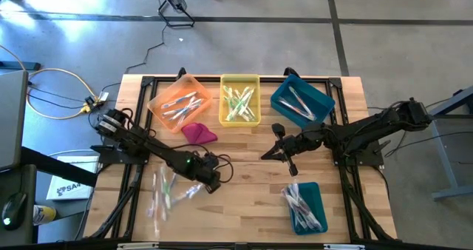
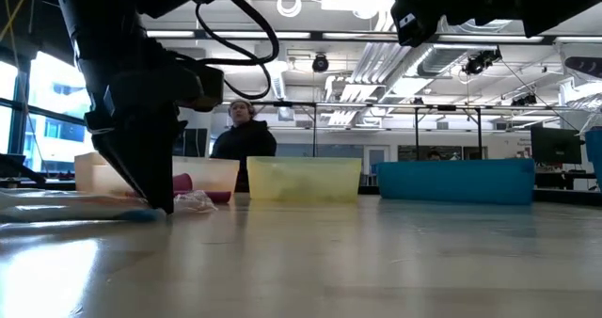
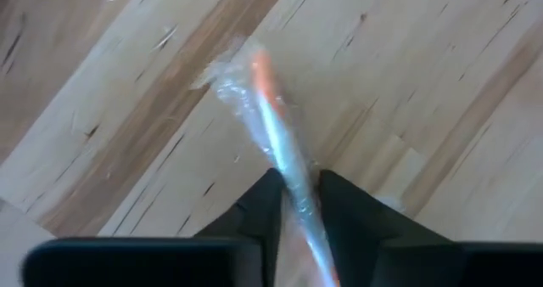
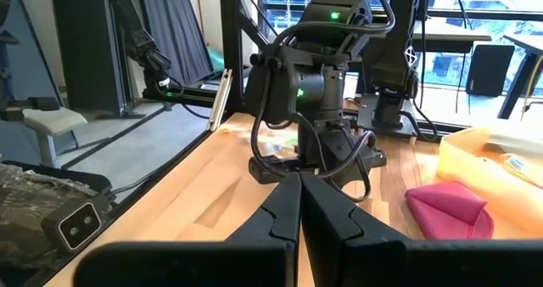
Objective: Pick & Place Toothbrushes
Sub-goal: Put the orange toothbrush into the top blue bin
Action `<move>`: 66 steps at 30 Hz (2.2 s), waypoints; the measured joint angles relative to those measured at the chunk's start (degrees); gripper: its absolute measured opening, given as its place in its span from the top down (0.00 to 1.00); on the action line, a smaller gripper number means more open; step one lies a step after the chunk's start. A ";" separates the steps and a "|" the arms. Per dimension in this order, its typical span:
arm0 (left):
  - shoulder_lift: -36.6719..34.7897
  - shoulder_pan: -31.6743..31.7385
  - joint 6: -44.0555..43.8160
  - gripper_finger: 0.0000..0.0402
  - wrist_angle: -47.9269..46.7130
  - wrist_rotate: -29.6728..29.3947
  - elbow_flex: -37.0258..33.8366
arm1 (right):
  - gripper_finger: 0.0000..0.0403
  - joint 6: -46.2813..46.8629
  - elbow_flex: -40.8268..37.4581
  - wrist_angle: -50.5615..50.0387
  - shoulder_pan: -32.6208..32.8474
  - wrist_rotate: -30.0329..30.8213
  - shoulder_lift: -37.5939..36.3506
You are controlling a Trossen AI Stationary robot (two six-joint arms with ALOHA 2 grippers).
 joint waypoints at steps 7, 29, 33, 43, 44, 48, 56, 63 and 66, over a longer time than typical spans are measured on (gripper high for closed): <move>0.07 0.02 0.43 0.95 2.16 0.69 0.00 | 0.99 -0.17 0.00 -0.59 0.00 0.00 0.00; -5.06 7.13 33.72 0.96 21.63 2.71 -0.04 | 0.99 0.68 0.00 -3.03 0.04 -2.19 -0.55; -7.89 9.89 39.61 0.96 20.94 4.18 -0.04 | 0.99 1.95 0.02 -4.72 0.20 -2.32 -3.20; -14.69 17.55 52.95 0.96 21.12 10.20 -0.02 | 0.99 1.99 0.05 -11.76 3.59 -0.23 -8.94; -15.51 18.35 54.36 0.96 21.08 10.85 -0.02 | 0.99 1.97 0.02 -11.82 3.97 0.27 -9.01; -17.82 21.73 59.21 0.96 22.25 13.86 -0.03 | 0.99 1.46 0.02 -11.39 5.25 4.76 -9.12; -18.49 28.72 66.64 0.96 37.22 28.57 -0.02 | 0.99 1.22 0.02 -10.65 5.38 19.39 -9.09; -18.49 36.29 67.91 0.96 45.34 40.23 -0.02 | 0.99 -5.11 0.02 -5.70 4.67 29.60 -9.09; -18.31 39.56 67.95 0.96 46.66 42.15 -0.02 | 0.99 -7.51 0.02 -3.37 2.80 29.57 -9.09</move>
